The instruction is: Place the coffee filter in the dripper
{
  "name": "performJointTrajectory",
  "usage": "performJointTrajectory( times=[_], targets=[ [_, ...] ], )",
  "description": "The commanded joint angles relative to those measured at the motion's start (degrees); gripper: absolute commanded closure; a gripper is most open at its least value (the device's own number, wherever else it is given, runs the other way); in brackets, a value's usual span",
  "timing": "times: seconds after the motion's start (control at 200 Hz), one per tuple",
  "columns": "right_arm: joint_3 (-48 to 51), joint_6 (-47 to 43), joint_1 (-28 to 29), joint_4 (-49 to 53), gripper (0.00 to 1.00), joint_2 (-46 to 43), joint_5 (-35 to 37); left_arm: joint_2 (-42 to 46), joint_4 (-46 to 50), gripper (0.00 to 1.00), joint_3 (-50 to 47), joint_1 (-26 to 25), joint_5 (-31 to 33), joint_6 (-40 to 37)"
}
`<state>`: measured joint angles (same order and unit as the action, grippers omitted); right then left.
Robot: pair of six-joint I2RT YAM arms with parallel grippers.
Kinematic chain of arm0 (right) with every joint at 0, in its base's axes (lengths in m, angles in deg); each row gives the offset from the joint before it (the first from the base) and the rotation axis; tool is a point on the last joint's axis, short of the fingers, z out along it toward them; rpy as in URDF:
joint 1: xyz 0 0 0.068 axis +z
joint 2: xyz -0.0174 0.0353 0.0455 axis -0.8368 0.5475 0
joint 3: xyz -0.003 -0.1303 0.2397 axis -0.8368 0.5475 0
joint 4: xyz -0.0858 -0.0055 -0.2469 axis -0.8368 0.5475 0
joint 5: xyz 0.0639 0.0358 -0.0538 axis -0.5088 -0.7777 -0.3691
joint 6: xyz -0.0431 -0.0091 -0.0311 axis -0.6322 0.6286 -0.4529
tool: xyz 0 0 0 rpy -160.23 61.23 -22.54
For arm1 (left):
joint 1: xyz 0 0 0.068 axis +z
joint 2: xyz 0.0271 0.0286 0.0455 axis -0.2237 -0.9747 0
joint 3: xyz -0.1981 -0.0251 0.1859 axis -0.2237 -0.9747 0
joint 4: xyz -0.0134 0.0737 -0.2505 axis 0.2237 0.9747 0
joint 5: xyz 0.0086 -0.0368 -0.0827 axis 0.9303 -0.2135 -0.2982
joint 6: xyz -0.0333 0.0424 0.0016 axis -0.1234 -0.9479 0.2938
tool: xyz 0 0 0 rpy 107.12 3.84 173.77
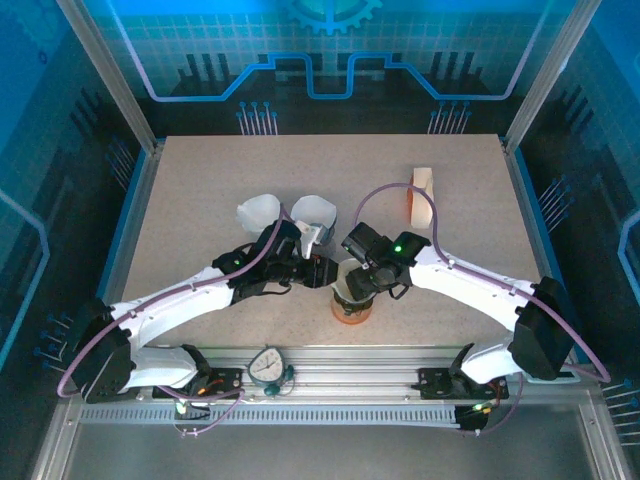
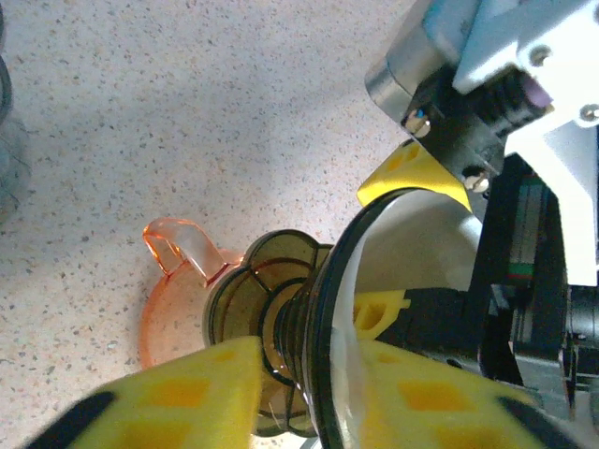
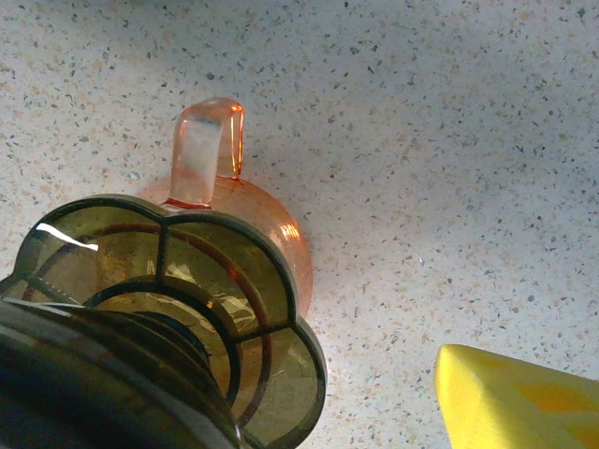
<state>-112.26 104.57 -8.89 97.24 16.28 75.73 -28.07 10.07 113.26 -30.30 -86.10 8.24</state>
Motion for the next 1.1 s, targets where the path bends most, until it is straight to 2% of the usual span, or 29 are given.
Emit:
performJointTrajectory(
  times=[0.0,0.085,0.14,0.305,0.36,0.415,0.505,0.575,0.655,0.73,0.79,1.096],
  targets=[
    [1.2,0.6,-0.7,-0.6,0.27,1.4,0.5,0.8,-1.4,0.78,-0.5,0.4,-0.3,-0.2],
    [1.3,0.7,-0.8,-0.7,0.27,1.3,0.4,0.9,-1.5,0.83,-0.6,0.4,-0.6,0.0],
    [1.3,0.7,-0.7,-0.7,0.27,1.3,0.4,0.8,-1.5,0.83,-0.7,0.4,-0.5,0.1],
    [1.3,0.7,-0.7,-0.6,0.27,1.1,0.5,1.4,-1.6,0.58,-1.1,0.4,0.0,0.5],
    [1.4,0.7,-0.7,-0.6,0.27,1.0,0.6,1.4,-1.7,0.56,-1.1,0.4,-0.1,0.7],
    [1.4,0.8,-0.7,-0.6,0.27,1.1,0.6,1.4,-1.7,0.61,-1.1,0.4,-0.3,0.7],
    [1.3,0.8,-0.7,-0.6,0.27,1.1,0.6,1.3,-1.7,0.79,-1.2,0.4,-0.3,0.8],
    [1.4,0.7,-0.7,-0.6,0.27,1.1,0.6,1.3,-1.8,0.83,-1.3,0.4,-0.4,0.9],
    [1.4,0.9,-0.7,-0.6,0.27,1.1,0.7,1.7,-1.8,0.75,-1.4,0.4,-0.4,1.2],
    [1.4,1.0,-0.7,-0.7,0.27,1.0,0.7,2.5,-1.3,0.6,-1.7,0.4,0.0,1.5],
    [1.4,1.0,-0.7,-0.8,0.27,0.9,0.7,3.3,-1.1,0.53,-2.0,0.4,0.1,2.0],
    [1.6,1.0,-0.7,-1.0,0.27,1.0,0.6,2.7,-0.6,0.53,-2.3,0.2,-0.7,2.3]
  ],
)
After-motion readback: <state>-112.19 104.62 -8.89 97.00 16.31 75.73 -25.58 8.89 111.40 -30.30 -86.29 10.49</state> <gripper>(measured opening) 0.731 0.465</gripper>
